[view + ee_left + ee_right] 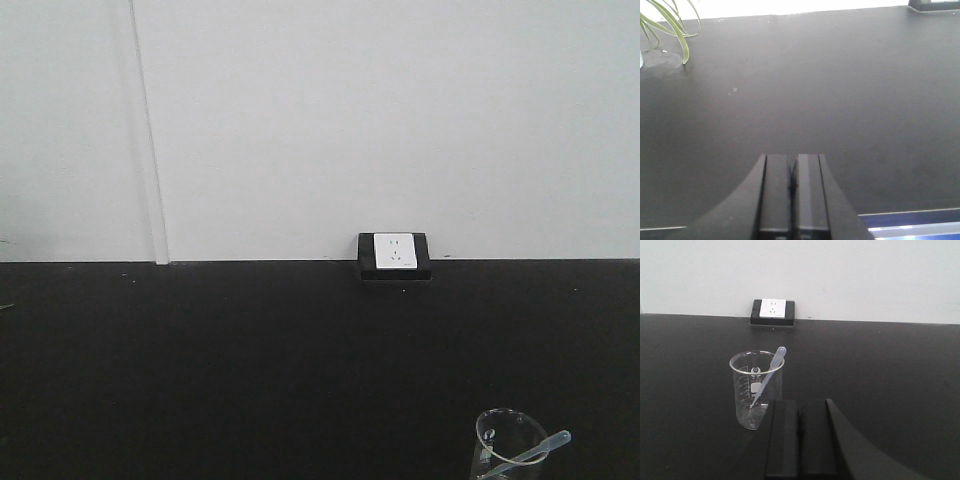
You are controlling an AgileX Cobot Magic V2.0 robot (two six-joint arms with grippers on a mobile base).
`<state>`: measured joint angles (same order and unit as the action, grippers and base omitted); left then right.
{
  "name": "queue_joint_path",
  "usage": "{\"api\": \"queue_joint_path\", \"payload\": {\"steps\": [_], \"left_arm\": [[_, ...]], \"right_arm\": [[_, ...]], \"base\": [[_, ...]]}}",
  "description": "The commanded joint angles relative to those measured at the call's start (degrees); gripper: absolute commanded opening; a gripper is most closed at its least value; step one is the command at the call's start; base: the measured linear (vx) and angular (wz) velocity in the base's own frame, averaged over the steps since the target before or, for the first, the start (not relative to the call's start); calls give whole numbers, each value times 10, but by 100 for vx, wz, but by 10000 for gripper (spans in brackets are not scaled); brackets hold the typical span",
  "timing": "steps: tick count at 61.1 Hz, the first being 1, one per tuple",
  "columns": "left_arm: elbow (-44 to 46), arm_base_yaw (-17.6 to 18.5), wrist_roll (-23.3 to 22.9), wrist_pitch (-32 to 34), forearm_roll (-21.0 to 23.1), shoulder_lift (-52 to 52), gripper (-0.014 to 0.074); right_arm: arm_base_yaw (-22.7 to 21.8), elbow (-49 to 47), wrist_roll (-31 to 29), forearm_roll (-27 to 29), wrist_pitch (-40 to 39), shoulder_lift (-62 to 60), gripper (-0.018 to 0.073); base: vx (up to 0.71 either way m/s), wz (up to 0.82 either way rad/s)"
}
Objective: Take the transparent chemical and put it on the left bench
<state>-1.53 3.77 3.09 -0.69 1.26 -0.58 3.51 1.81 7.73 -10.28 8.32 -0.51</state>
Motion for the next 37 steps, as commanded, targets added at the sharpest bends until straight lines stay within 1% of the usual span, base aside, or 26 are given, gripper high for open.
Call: {"api": "queue_joint_path", "payload": {"steps": [1,37], "left_arm": [[-9,1,-4,45,0,-11,-4],[-9,1,-4,45,0,-11,-4]], "right_arm": [[-3,3,-4,-6,-49,-7,-7],[-3,3,-4,-6,-49,-7,-7]], "base": [[0,0],[0,0]]}}
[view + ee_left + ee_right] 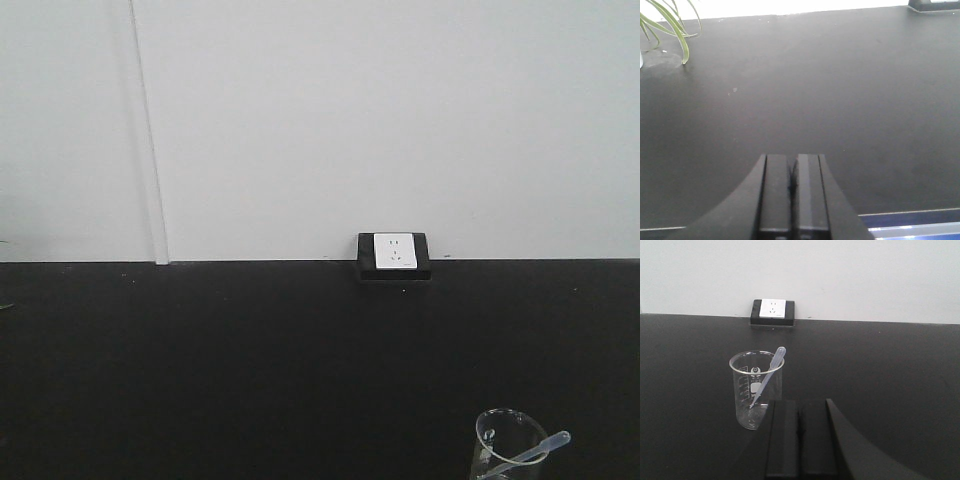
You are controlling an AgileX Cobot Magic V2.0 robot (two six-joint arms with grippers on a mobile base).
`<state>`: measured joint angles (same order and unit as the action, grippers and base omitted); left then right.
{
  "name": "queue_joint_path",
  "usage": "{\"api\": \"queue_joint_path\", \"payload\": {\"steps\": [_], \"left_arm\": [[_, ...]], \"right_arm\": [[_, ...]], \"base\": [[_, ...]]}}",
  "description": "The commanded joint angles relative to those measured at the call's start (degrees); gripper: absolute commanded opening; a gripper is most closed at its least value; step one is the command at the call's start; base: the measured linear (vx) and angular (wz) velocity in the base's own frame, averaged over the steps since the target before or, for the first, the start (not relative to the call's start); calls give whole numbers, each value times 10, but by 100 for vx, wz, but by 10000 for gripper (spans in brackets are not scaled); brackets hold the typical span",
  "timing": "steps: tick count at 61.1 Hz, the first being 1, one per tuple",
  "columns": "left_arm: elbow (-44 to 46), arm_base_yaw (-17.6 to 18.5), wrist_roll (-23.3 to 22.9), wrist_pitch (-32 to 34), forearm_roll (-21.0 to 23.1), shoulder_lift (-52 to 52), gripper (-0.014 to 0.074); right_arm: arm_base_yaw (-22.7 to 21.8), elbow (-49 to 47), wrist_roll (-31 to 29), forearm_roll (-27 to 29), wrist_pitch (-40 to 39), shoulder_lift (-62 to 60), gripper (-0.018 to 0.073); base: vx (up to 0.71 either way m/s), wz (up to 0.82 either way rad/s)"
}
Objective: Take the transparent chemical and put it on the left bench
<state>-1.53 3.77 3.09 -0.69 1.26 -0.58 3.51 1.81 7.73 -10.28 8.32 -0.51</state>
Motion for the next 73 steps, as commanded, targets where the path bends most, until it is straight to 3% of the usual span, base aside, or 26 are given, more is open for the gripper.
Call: {"api": "queue_joint_path", "payload": {"steps": [1,20,32,38,45,53,65,73], "left_arm": [[-9,1,-4,45,0,-11,-4],[-9,1,-4,45,0,-11,-4],[-9,1,-4,45,0,-11,-4],[-9,1,-4,45,0,-11,-4],[-9,1,-4,45,0,-11,-4],[-9,1,-4,45,0,-11,-4],[-9,1,-4,45,0,-11,-4],[-9,1,-4,45,0,-11,-4]], "right_arm": [[-3,3,-4,-6,-49,-7,-7],[-3,3,-5,-7,-58,-7,-7],[-3,-5,-3,-2,-155,-6,-4],[-3,-51,-3,-2,-146,15,-3],[-3,-148,-4,-3,-83,95,-3],[-3,-193,-4,-3,-61,206,0],[-3,-194,-2,-2,-134,367,25],[-3,-194,-2,1,-216,454,98]], "base": [[0,0],[0,0],[0,0],[0,0],[0,0],[0,0],[0,0],[0,0]]}}
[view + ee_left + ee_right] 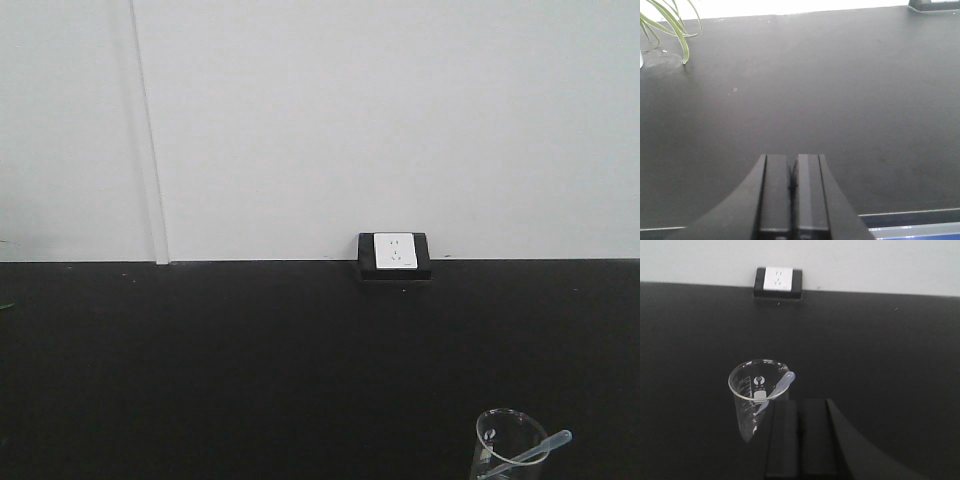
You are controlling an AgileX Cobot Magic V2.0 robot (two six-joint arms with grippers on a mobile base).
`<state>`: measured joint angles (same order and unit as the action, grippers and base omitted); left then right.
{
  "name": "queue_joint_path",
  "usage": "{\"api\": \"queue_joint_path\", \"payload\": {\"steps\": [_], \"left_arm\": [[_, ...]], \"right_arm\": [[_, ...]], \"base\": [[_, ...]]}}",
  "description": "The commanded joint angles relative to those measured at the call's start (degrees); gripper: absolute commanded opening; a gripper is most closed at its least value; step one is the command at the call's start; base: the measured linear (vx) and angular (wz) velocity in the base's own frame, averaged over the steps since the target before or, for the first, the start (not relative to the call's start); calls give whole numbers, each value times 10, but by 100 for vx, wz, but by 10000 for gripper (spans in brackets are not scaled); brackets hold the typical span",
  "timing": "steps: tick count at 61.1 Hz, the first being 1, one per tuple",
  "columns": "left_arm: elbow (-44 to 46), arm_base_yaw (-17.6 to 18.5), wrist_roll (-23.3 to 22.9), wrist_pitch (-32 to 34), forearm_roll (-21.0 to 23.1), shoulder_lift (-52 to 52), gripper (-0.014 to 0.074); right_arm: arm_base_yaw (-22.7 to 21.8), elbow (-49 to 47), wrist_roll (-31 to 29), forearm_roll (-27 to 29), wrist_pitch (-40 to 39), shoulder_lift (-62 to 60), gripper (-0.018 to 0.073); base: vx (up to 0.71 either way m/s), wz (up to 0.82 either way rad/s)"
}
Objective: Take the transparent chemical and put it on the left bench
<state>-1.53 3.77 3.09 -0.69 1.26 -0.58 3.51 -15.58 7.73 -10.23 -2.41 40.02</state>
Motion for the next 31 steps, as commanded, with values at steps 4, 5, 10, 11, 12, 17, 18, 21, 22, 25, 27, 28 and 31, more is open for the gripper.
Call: {"api": "queue_joint_path", "payload": {"steps": [4,5,10,11,12,17,18,21,22,25,27,28,31], "left_arm": [[-9,1,-4,45,0,-11,-4],[-9,1,-4,45,0,-11,-4],[-9,1,-4,45,0,-11,-4],[-9,1,-4,45,0,-11,-4],[-9,1,-4,45,0,-11,-4],[-9,1,-4,45,0,-11,-4],[-9,1,-4,45,0,-11,-4],[-9,1,-4,45,0,-11,-4],[-9,1,-4,45,0,-11,-4],[-9,1,-4,45,0,-11,-4],[-9,1,-4,45,0,-11,-4],[-9,1,-4,45,0,-11,-4],[-9,1,-4,45,0,-11,-4]], "right_arm": [[-3,-20,1,7,-150,90,153],[-3,-20,4,10,-159,100,169],[-3,-20,18,26,-208,157,284],[-3,-20,21,29,-220,166,305],[-3,-20,24,30,-228,176,327],[-3,-20,33,32,-278,226,442],[-3,-20,34,32,-295,235,461],[-3,-20,45,32,-331,260,512],[-3,-20,47,32,-349,273,533],[-3,-23,57,32,-384,301,571],[-3,-26,62,32,-402,317,584],[-3,-29,63,32,-407,325,588],[-3,-38,67,32,-414,347,591]], "base": [[0,0],[0,0],[0,0],[0,0],[0,0],[0,0],[0,0],[0,0],[0,0],[0,0],[0,0],[0,0],[0,0]]}}
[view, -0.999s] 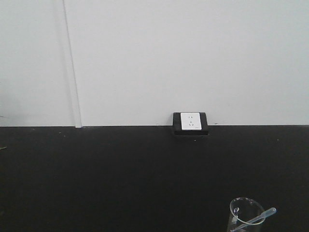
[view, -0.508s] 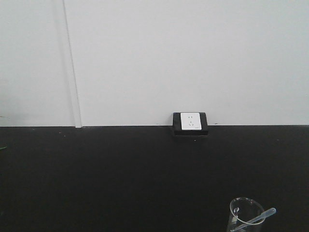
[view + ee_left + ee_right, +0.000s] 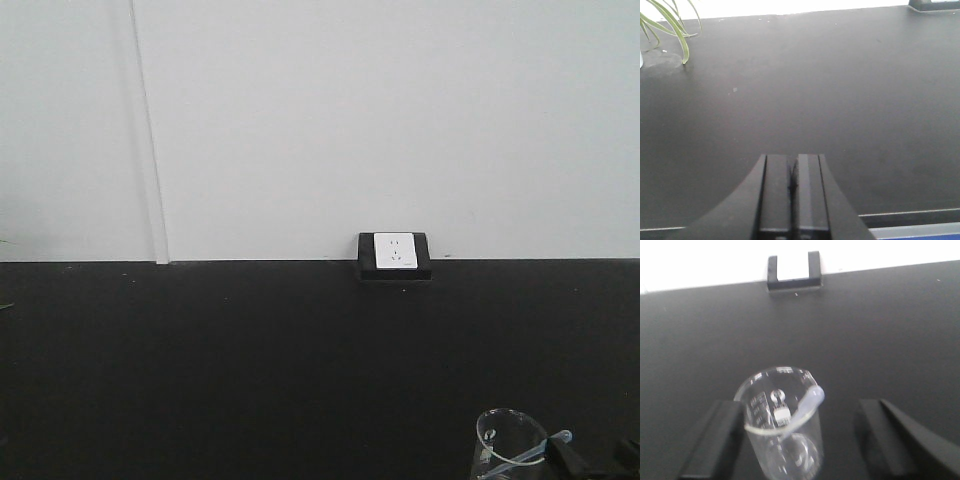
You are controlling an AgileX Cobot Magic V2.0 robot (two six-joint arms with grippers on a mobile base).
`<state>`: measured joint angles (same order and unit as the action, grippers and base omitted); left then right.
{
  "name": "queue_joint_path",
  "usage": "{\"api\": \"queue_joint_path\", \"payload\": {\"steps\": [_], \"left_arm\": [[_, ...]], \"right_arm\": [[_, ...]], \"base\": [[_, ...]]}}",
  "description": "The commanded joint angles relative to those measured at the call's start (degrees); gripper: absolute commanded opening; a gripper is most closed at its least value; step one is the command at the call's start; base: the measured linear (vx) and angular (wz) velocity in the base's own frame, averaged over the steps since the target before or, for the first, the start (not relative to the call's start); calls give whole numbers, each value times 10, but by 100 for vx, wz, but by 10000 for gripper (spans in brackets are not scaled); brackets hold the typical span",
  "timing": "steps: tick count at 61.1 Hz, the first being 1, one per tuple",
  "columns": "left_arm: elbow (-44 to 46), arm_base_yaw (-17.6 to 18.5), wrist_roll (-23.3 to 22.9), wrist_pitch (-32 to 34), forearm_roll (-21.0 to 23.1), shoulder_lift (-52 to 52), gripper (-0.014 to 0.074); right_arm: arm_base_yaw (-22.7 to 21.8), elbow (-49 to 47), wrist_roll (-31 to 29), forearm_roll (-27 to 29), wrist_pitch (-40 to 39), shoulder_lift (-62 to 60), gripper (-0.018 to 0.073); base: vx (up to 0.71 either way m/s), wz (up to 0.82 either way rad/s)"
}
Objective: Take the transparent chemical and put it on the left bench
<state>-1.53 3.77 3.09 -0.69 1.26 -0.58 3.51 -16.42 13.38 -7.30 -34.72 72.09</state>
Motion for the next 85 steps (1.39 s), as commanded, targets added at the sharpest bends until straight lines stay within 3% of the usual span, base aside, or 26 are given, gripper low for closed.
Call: {"api": "queue_joint_path", "payload": {"steps": [1,19,34,67,76,85], "left_arm": [[-9,1,-4,45,0,-11,-4],[-9,1,-4,45,0,-11,-4],[-9,1,-4,45,0,-11,-4],[-9,1,-4,45,0,-11,-4],[-9,1,-4,45,0,-11,-4],[-9,1,-4,45,0,-11,-4]], "right_arm": [[-3,-33,10,3,-91,37,590],[-3,-103,23,1,-89,146,536],[-3,-103,45,-4,-82,153,442],[-3,-103,37,-6,-86,122,-12],[-3,-103,17,-8,-75,70,-8],[-3,-103,16,-71,-15,-28,-4]], "base": [[0,0],[0,0],[0,0],[0,0],[0,0],[0,0]]}}
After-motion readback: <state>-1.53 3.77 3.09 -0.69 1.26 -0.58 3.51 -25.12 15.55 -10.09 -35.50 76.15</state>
